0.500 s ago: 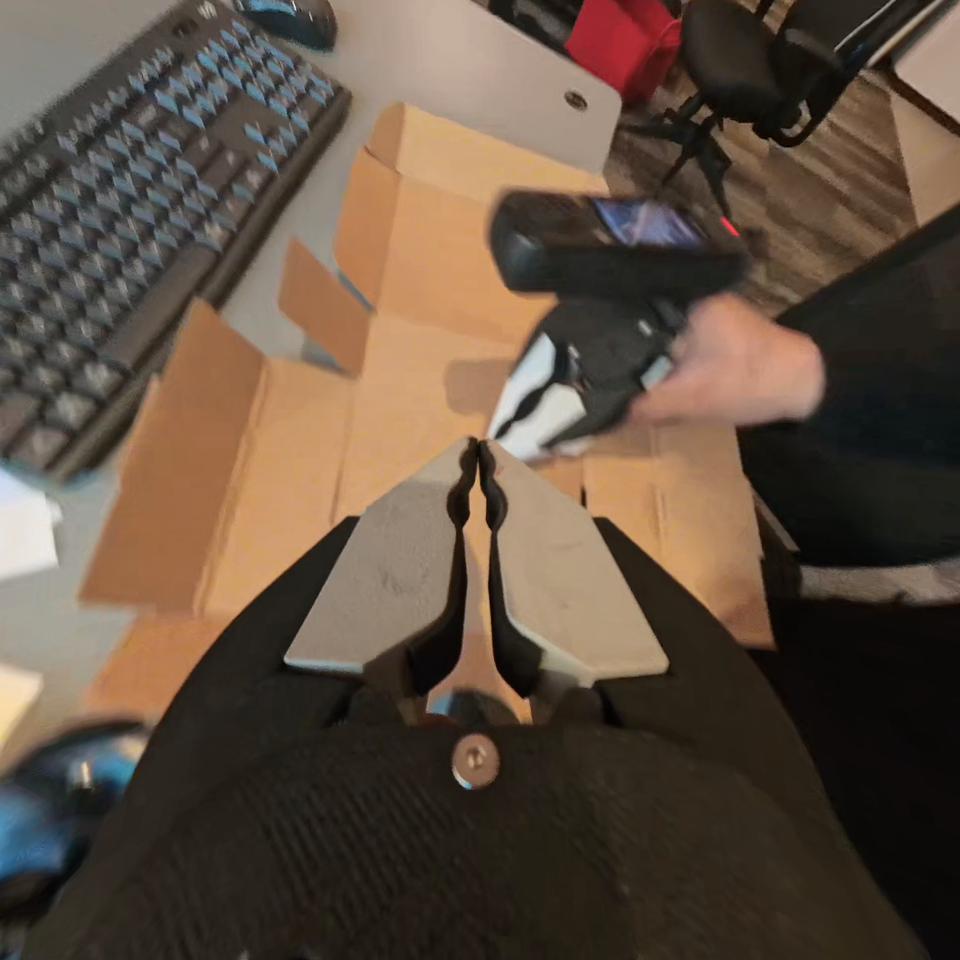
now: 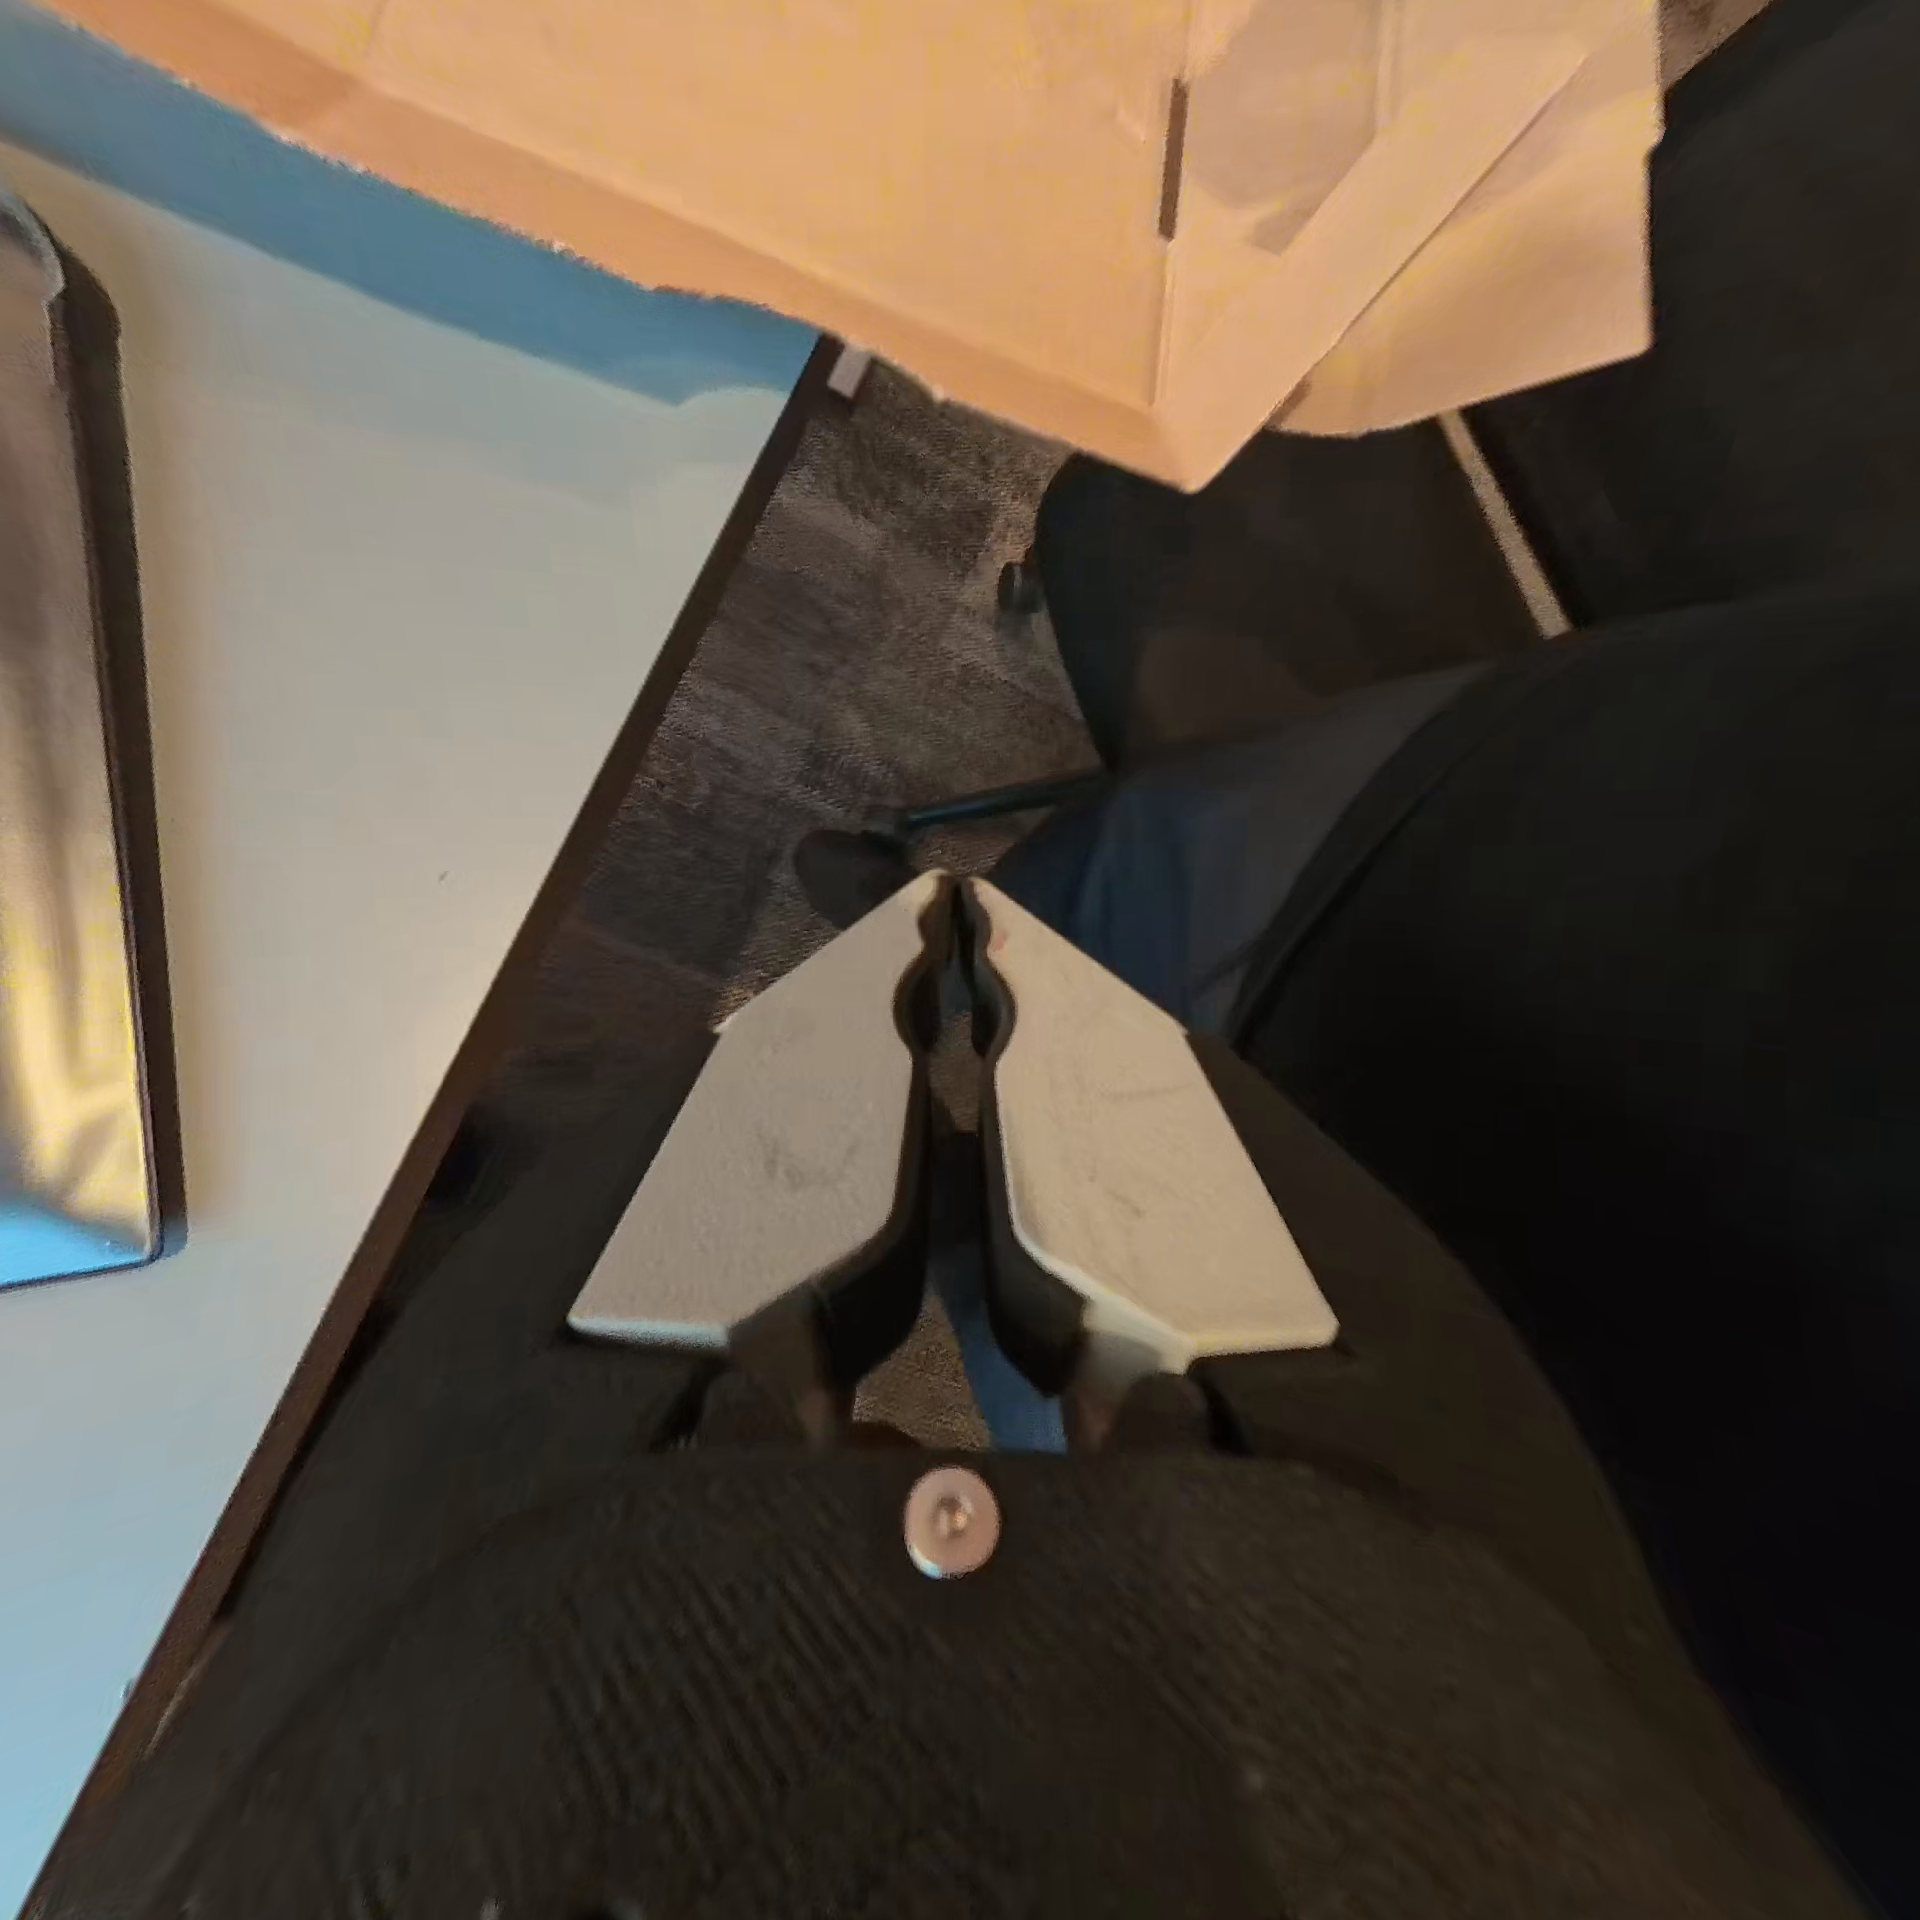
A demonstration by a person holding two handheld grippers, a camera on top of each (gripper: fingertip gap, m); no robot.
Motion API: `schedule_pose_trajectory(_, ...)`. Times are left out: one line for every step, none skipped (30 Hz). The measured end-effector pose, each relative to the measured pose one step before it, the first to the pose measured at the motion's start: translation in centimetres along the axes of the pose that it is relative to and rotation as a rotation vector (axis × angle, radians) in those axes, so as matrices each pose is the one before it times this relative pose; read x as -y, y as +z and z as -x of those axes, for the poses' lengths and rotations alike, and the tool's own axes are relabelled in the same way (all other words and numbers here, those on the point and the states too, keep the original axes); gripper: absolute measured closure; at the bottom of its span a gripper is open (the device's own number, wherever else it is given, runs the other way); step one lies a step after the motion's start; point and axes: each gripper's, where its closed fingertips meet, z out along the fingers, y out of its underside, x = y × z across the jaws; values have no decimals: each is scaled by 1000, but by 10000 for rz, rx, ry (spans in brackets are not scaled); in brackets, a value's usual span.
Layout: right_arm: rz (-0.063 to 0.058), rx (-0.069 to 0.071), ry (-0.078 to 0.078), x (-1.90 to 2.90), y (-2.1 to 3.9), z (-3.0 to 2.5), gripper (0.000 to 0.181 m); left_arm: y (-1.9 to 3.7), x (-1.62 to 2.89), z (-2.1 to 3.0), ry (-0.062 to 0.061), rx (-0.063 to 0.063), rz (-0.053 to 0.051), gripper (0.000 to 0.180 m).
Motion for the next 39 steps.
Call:
schedule_pose_trajectory(370,-118,-255,-1469,-443,216,134,24,-443,216,104,97,26,180)
schedule_pose_trajectory(377,-18,-245,-1454,-304,265,128,194,-310,97,134,41,77,180)
schedule_pose_trajectory(338,87,-220,-1411,-129,405,122,137,-303,73,189,71,127,180)
schedule_pose_trajectory(318,25,-226,-1287,37,212,116,194,-245,59,296,133,152,180)
schedule_pose_trajectory(278,-125,-280,-1167,202,-47,112,229,-78,104,375,220,129,180)
schedule_pose_trajectory(287,-154,-307,-1136,384,-25,112,290,68,124,391,238,61,180)
schedule_pose_trajectory(247,-168,-324,-977,527,-156,111,325,255,-94,344,120,23,180)
schedule_pose_trajectory(195,-251,-371,-917,602,-219,109,351,416,-285,310,-19,16,180)
schedule_pose_trajectory(116,-320,-347,-782,708,-474,108,365,633,-164,246,51,-63,180)
schedule_pose_trajectory(-40,-252,-265,-546,678,-264,108,339,734,-79,231,93,-111,180)
schedule_pose_trajectory(-96,-136,-223,-395,686,-205,108,381,838,-144,216,80,-97,180)
schedule_pose_trajectory(-78,-292,-206,-296,645,-435,107,416,899,-181,181,61,-71,180)
schedule_pose_trajectory(-172,-211,-268,-41,549,-261,109,469,882,-300,181,7,-49,166)
schedule_pose_trajectory(-272,0,-297,149,473,-14,114,521,794,-686,249,-280,-4,128)
schedule_pose_trajectory(-266,-5,-190,116,441,-100,120,603,713,-629,191,-247,60,112)
schedule_pose_trajectory(-241,88,-86,60,408,-55,121,546,493,-117,104,88,161,118)
schedule_pose_trajectory(-188,158,15,-42,372,-13,121,396,292,-120,136,23,159,122)
schedule_pose_trajectory(-193,118,7,-45,261,-35,121,342,387,-236,44,-45,32,124)
schedule_pose_trajectory(-234,98,-82,101,94,25,122,304,265,-188,-111,-70,33,122)
schedule_pose_trajectory(-220,150,-125,179,-3,186,129,294,60,-137,-185,-51,142,117)
schedule_pose_trajectory(-179,219,-167,202,-8,261,140,254,-69,-38,-135,22,181,115)
schedule_pose_trajectory(-140,190,-186,233,-112,179,155,222,-38,-5,-44,76,122,114)
schedule_pose_trajectory(-203,60,-86,383,-263,-99,157,189,5,21,33,61,84,114)
schedule_pose_trajectory(-230,83,60,464,-311,-190,157,197,110,-32,73,58,69,114)
schedule_pose_trajectory(-223,112,207,459,-283,-251,153,202,228,19,85,71,33,114)
schedule_pose_trajectory(-202,158,298,433,-246,-178,146,246,348,66,97,96,-3,114)
schedule_pose_trajectory(-178,185,288,407,-151,-109,143,295,354,28,112,60,-10,117)
schedule_pose_trajectory(-149,190,262,352,-49,-35,142,402,371,101,126,80,-6,121)
schedule_pose_trajectory(-74,265,193,220,-27,146,139,480,282,128,144,96,26,125)
schedule_pose_trajectory(57,208,81,2,-79,112,134,478,258,264,161,124,42,128)
schedule_pose_trajectory(65,159,63,-97,-304,63,130,301,189,140,163,8,-15,129)
schedule_pose_trajectory(-27,211,123,-109,-520,153,128,260,232,96,86,19,-7,129)
schedule_pose_trajectory(-29,137,172,-226,-678,-27,127,117,188,239,17,104,-6,128)
schedule_pose_trajectory(16,-138,154,-434,-867,-473,126,-65,114,213,-4,78,-21,126)
schedule_pose_trajectory(40,-222,129,-581,-1023,-728,126,-223,57,164,-24,38,-82,127)
schedule_pose_trajectory(56,-250,189,-747,-1038,-1023,125,-318,-46,97,-17,19,-108,127)
schedule_pose_trajectory(91,-277,233,-949,-991,-1174,124,-345,-125,44,33,28,-86,127)
schedule_pose_trajectory(185,-325,158,-1151,-903,-1023,122,-315,-181,-23,92,44,-35,127)
schedule_pose_trajectory(350,-453,-24,-1298,-383,-1512,123,-240,-66,-104,125,52,-41,127)
